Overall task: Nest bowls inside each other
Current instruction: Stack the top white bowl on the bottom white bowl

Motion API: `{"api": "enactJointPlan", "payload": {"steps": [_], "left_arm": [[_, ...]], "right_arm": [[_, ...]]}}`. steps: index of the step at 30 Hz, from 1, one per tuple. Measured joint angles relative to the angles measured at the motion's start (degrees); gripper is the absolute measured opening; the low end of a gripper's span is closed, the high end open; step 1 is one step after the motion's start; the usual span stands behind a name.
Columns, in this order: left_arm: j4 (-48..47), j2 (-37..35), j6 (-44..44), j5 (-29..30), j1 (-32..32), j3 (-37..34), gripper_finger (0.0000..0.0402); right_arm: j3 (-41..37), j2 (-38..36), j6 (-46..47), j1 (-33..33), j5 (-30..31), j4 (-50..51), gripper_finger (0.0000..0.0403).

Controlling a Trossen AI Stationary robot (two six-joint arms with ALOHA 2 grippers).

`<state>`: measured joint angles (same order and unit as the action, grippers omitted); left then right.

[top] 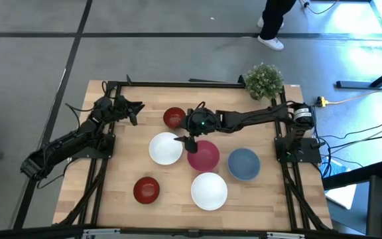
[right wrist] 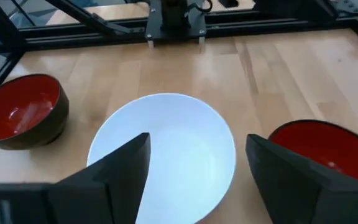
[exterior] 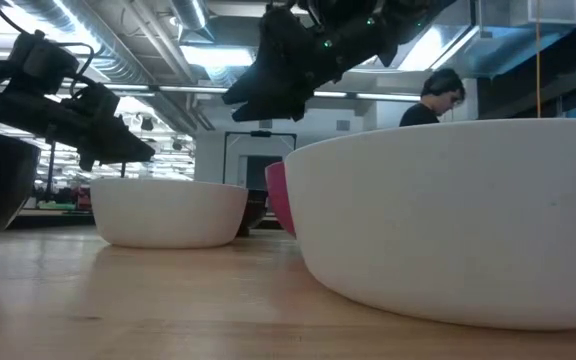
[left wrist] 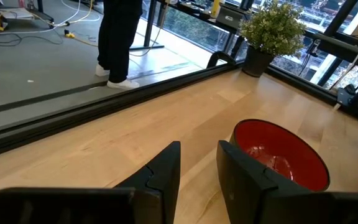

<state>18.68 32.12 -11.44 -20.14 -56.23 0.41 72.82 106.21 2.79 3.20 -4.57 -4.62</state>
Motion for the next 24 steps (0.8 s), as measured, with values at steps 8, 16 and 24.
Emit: {"api": "enactJointPlan", "payload": {"steps": [8, 16, 24], "left_arm": [[-0.02, 0.02, 0.0, 0.0, 0.0, 0.01, 0.0099], [0.02, 0.0, 0.0, 0.0, 0.0, 0.0, 0.0099], [0.0, 0.01, 0.0, -0.02, 0.0, 0.0, 0.0099]], "right_arm": [[0.02, 3.41, 4.07, -0.04, 3.81, -1.11, 0.0263], [0.02, 5.99, 9.12, 0.37, 7.92, -0.51, 0.0262], [0.02, 5.97, 16.58, -0.49, 9.02, 2.18, 0.0262]]}}
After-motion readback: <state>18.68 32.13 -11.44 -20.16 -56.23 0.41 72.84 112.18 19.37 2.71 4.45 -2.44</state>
